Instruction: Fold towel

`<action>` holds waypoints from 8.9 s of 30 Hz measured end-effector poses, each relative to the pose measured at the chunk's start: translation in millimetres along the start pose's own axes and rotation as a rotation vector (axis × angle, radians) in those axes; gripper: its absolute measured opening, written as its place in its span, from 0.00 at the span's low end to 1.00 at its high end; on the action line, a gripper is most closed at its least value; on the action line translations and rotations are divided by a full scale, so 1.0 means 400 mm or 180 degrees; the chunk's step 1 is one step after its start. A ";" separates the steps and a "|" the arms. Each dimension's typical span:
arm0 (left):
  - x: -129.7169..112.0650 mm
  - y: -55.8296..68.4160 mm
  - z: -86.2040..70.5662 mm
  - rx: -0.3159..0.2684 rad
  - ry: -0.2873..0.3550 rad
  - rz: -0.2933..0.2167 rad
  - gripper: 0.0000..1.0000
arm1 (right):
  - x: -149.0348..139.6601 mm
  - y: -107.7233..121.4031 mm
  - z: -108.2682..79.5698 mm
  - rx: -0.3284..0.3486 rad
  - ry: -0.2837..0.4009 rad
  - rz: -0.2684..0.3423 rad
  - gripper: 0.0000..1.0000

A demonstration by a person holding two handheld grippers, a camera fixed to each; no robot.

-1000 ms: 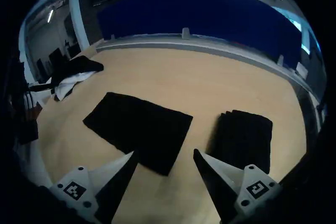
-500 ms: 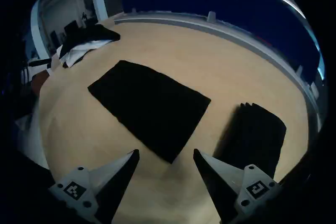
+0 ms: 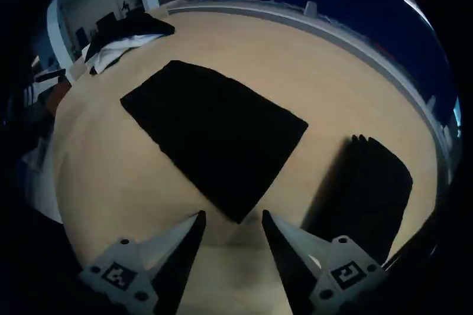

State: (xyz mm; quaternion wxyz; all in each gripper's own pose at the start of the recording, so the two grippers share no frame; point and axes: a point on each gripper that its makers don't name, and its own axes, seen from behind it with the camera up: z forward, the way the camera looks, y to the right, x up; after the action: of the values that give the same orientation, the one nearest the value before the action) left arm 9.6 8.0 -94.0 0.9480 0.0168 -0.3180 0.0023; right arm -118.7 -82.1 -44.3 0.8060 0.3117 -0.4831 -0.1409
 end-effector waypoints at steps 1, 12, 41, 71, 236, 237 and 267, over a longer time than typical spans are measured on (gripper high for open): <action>-0.001 0.001 -0.001 -0.0001 -0.0001 -0.0001 0.91 | -0.004 -0.001 0.004 0.0009 -0.0018 0.0004 0.67; -0.015 -0.001 -0.005 -0.0008 -0.0035 0.0006 0.91 | -0.010 0.010 0.007 -0.0016 -0.0042 0.0044 0.27; -0.021 0.005 0.006 -0.0032 -0.0063 0.0000 0.91 | 0.017 0.007 -0.007 -0.0027 0.0032 0.0120 0.07; -0.033 -0.026 -0.033 -0.0089 -0.0009 -0.0099 0.91 | 0.373 -0.082 -0.115 -0.0098 0.0541 -0.0346 0.07; 0.002 -0.007 -0.067 -0.0205 0.0184 -0.0142 0.91 | 0.600 -0.282 -0.102 0.0097 0.1162 -0.0111 0.02; 0.004 -0.006 -0.067 -0.0208 0.0190 -0.0140 0.91 | 0.612 -0.280 -0.115 0.0090 0.1192 -0.0121 0.02; 0.027 0.037 -0.079 -0.0294 0.0251 -0.0097 0.91 | 0.665 -0.130 -0.296 -0.0161 0.1476 -0.0023 0.02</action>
State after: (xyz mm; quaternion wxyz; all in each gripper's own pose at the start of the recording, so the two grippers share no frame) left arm 37.1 23.5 -112.0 0.9594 -0.0222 -0.2798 -0.0260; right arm 119.1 -219.0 66.1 0.9025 0.3171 -0.2802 -0.0805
